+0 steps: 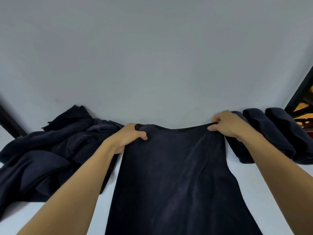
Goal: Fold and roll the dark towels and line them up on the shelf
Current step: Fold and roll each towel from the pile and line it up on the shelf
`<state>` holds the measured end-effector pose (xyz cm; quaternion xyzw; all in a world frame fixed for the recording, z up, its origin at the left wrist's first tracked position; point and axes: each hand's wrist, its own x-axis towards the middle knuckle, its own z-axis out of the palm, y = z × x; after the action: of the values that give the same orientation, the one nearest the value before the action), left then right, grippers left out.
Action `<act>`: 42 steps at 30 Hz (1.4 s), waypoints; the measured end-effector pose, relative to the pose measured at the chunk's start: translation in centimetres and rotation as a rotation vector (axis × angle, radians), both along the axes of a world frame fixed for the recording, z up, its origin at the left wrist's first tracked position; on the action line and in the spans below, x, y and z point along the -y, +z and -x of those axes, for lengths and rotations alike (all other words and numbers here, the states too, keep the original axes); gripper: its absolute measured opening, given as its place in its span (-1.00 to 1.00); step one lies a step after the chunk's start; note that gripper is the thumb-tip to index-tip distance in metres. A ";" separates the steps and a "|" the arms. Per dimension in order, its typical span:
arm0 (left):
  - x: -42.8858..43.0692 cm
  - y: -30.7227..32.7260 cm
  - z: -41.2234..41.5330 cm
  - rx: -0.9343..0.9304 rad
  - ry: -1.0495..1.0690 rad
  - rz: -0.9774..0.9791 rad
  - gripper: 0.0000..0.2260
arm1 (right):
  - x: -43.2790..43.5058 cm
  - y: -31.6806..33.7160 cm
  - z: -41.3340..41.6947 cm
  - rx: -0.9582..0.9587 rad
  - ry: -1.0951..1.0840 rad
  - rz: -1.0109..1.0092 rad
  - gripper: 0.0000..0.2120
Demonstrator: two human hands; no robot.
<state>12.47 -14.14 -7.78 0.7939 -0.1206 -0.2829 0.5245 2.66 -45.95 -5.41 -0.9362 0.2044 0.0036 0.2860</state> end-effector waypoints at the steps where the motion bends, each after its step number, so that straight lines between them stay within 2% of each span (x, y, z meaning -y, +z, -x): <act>1: -0.3 0.3 0.0 -0.035 0.023 0.061 -0.75 | 0.2 0.1 0.0 0.012 0.001 -0.050 -0.91; 6: -1.9 1.2 -0.6 -0.056 0.121 0.254 -0.81 | 1.3 0.6 0.5 0.053 -0.013 -0.253 -0.95; 12: -4.1 3.8 -1.3 0.116 0.144 0.125 -0.95 | 2.2 2.3 1.1 0.154 0.009 -0.359 -0.97; 15: -4.5 8.0 -1.6 0.304 0.212 0.154 -0.89 | 1.8 5.3 1.0 0.337 0.008 -0.429 -0.94; 19: -5.7 16.2 -0.3 0.663 0.302 0.178 -0.82 | 1.3 11.9 2.1 0.653 0.071 -0.533 -0.95; 22: -7.4 20.9 3.0 0.857 0.306 0.226 -0.87 | 0.3 16.1 4.9 0.777 0.187 -0.543 -0.92; 25: -9.5 22.3 7.3 0.943 0.237 0.191 -0.89 | -0.5 17.2 8.8 0.858 0.234 -0.524 -0.88; 28: -12.1 19.4 11.4 0.866 0.130 0.092 -0.88 | -1.1 14.6 13.7 0.768 0.267 -0.437 -0.81; 31: -13.8 12.9 15.1 0.663 -0.075 -0.052 -0.88 | -2.2 9.4 18.3 0.497 0.224 -0.295 -0.64; 34: -13.9 5.4 18.0 0.483 -0.276 -0.171 -0.83 | -3.8 3.6 21.5 0.122 0.253 -0.218 -0.88; 37: -13.9 1.2 19.4 0.334 -0.379 -0.196 -0.79 | -4.6 0.3 23.8 -0.185 0.289 -0.189 -0.87; 39: -13.9 1.2 18.7 0.327 -0.372 -0.174 -0.82 | -4.1 0.1 24.5 -0.211 0.279 -0.242 -0.89; 42: -13.1 2.4 16.3 0.358 -0.200 -0.061 -0.84 | -2.7 0.6 23.3 -0.032 0.216 -0.335 -0.89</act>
<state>-3.85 -1.01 -5.34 0.8311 -0.2816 -0.1915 0.4397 -20.61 -43.26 -4.79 -0.8918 0.1040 0.0830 0.4324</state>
